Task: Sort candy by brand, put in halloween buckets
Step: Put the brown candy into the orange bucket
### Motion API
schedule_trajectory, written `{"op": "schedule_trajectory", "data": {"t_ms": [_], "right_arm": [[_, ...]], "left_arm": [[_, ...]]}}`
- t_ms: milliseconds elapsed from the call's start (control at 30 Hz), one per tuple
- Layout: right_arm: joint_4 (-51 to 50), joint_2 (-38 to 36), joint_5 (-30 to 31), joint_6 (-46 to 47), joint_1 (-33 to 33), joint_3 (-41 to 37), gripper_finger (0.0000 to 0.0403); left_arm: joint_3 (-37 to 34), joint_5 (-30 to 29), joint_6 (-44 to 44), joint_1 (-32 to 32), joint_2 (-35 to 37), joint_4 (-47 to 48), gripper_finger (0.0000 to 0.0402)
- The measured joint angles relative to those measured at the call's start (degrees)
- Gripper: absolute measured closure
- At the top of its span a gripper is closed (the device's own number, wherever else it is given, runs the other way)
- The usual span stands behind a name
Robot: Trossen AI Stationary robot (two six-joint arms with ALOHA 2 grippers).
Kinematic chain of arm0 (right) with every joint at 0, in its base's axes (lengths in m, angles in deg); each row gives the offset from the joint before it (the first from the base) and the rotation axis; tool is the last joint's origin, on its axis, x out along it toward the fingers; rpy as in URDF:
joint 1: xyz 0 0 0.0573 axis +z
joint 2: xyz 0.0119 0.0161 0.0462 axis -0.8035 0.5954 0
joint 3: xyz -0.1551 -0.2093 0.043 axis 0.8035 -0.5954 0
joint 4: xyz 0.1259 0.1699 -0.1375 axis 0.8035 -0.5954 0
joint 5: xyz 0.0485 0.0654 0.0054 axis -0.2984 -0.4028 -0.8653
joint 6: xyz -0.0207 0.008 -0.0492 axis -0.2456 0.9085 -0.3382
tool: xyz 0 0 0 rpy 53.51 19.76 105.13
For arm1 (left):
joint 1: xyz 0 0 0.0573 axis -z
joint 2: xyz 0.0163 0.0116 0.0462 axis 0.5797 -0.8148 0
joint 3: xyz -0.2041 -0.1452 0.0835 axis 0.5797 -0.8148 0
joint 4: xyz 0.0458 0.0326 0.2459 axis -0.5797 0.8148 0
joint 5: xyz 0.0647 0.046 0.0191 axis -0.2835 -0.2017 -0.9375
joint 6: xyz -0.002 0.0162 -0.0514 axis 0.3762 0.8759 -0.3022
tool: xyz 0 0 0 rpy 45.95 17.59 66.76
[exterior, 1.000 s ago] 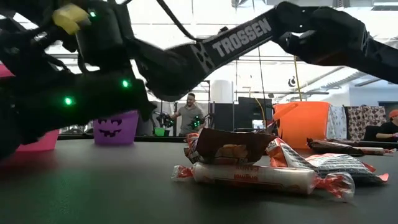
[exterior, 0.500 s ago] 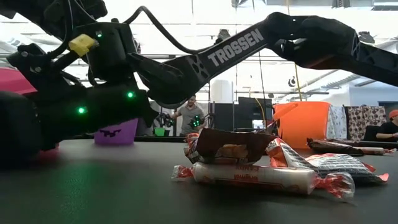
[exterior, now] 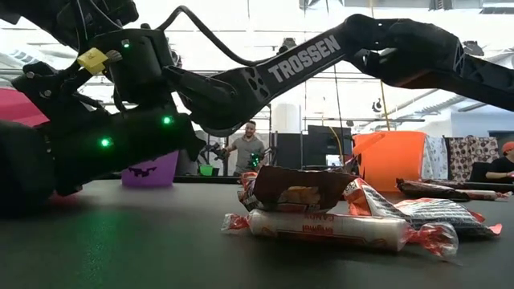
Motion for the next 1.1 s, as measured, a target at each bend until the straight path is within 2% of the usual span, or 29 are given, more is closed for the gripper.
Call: {"op": "schedule_trajectory", "data": {"t_ms": [100,300,667,900,1000,1100], "right_arm": [[-1.4,-0.5,0.5,0.2,0.0,0.0,0.0393],[-14.4,-4.9,1.4,0.5,-0.2,-0.1,0.0387],[-61.5,-19.0,1.3,-3.5,-0.1,-0.2,0.0400],[-82.0,-23.4,3.6,-0.3,-3.9,-0.2,0.0401],[-85.2,-26.6,3.5,0.5,-5.5,-4.8,0.0401],[-82.0,-35.1,4.1,1.7,-7.8,-16.0,0.0401]], "left_arm": [[0.0,0.2,0.0,0.0,0.0,0.2,0.0226],[0.0,1.6,0.0,0.0,0.0,0.4,0.0226],[0.0,3.1,-3.0,0.0,0.0,3.2,0.0226],[0.0,3.1,-2.8,0.1,0.0,3.6,0.0226],[0.0,3.1,-2.5,0.1,0.0,3.8,0.0226],[0.0,3.1,-2.6,0.1,0.0,4.5,0.0226]]}}
